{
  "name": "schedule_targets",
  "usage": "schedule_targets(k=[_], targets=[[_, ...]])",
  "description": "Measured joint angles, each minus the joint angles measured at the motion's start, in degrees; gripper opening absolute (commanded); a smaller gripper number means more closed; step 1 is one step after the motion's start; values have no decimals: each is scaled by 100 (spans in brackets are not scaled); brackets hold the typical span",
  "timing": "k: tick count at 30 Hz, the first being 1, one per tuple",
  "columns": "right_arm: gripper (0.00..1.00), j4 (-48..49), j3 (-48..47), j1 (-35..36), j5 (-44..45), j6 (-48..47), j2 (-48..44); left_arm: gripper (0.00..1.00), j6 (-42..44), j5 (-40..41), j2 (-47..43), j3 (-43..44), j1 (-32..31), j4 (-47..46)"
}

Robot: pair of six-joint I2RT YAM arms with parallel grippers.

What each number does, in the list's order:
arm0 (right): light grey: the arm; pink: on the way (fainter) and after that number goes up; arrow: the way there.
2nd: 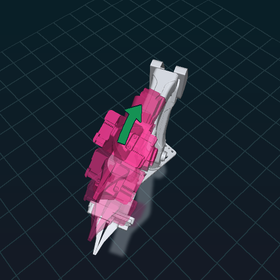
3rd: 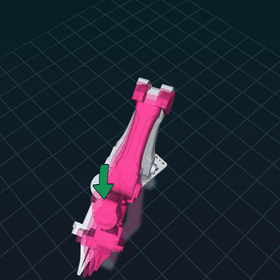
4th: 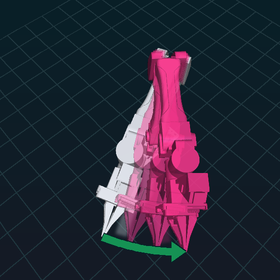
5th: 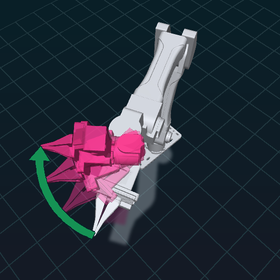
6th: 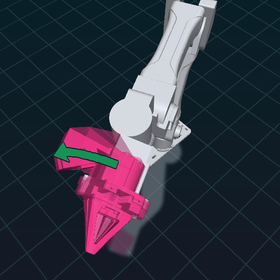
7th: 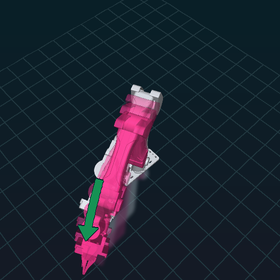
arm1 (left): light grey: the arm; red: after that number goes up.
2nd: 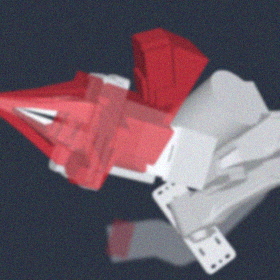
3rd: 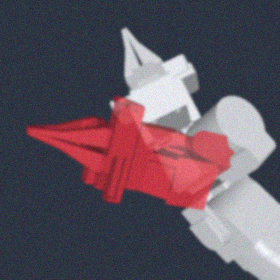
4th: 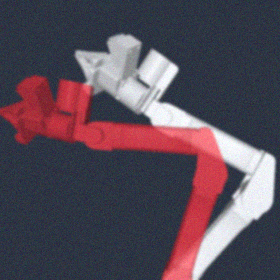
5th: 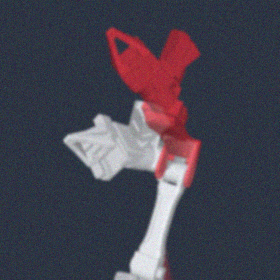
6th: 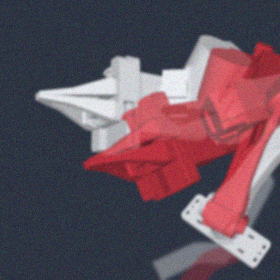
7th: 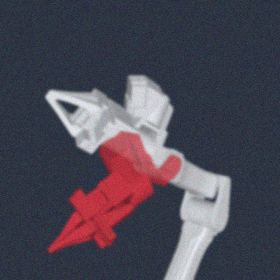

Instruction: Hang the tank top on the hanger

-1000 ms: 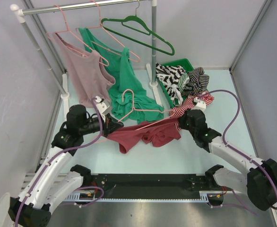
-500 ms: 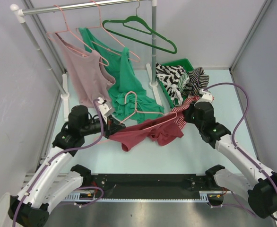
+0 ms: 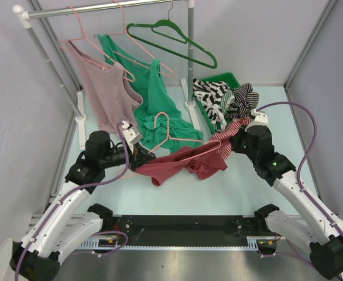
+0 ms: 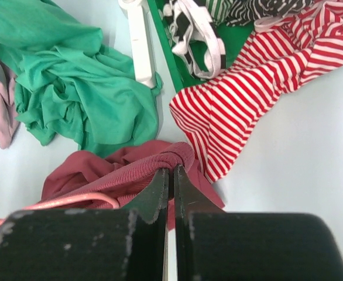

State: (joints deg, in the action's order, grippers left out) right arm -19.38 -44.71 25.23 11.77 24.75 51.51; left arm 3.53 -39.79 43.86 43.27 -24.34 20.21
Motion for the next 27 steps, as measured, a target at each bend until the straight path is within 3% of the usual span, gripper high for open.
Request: schedule_targets(k=[17,27], targets=[[0,-560,-44,-2,-118,-90,-39,0,2,63,0,0,-9,2],[0,-564,-651,212,-284,-85,4,0,0,66,35,-2,-42,2]])
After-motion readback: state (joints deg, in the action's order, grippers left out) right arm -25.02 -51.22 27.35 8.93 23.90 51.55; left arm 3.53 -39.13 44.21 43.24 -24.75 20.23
